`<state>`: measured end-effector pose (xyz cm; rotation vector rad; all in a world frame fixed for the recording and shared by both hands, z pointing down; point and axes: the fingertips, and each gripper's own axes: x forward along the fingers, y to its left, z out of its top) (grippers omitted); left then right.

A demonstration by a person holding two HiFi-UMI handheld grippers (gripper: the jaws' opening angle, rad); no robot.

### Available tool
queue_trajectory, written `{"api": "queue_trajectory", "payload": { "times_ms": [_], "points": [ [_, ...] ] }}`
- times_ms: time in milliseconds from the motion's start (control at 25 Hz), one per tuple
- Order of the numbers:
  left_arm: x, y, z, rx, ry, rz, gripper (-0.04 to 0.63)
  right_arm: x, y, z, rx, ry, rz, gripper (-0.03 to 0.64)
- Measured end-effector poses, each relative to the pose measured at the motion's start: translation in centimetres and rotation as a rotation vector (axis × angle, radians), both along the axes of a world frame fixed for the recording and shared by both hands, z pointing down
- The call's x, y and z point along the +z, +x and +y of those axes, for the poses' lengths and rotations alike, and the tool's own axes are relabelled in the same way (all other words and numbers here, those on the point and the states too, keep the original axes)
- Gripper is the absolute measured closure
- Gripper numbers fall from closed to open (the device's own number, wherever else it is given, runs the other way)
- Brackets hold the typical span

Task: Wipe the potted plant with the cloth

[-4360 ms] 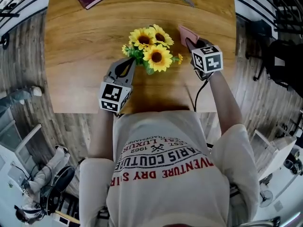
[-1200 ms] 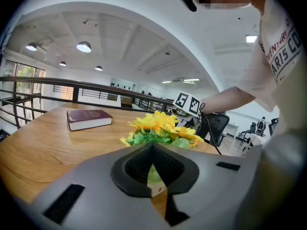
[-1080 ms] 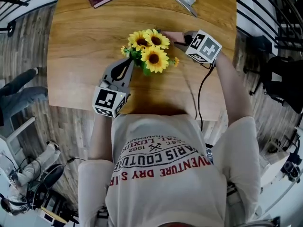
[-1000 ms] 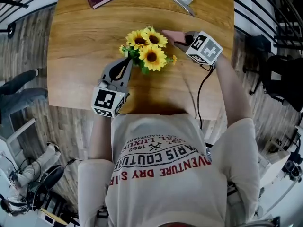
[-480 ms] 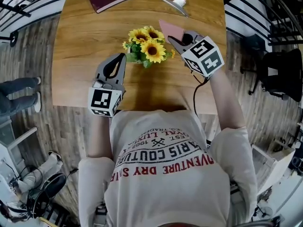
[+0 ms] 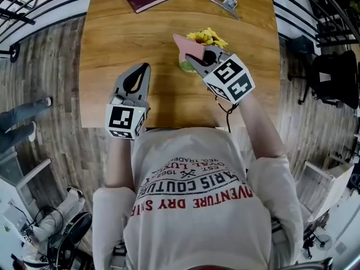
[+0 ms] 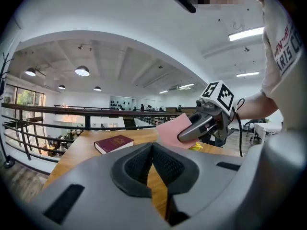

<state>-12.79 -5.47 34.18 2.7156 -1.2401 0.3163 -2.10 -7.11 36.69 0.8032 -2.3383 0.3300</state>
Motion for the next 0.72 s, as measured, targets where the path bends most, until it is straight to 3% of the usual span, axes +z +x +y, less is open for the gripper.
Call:
{"api": "queue_trajectory", "payload": {
  "times_ms": [200,360,560,720],
  "points": [
    [1.6,-4.6,-0.1,0.029,-0.040,-0.013,0.580,4.0,-4.5,0.9,0.053,-0.084,0.017,0.580],
    [3.5,-6.8,-0.1,0.065,-0.075,-0.026,0.579,8.0,-5.7,1.4,0.128,-0.127,0.072,0.581],
    [5.7,-7.8,0.4,0.110,-0.117,-0.029,0.580,12.3,-4.3,1.2,0.359,-0.157,0.110,0.580],
    [7.1,-7.9,0.7,0.147,-0.146,-0.038,0.578,14.0,-3.1,0.4,0.563,-0.157,0.071,0.580]
  ]
}}
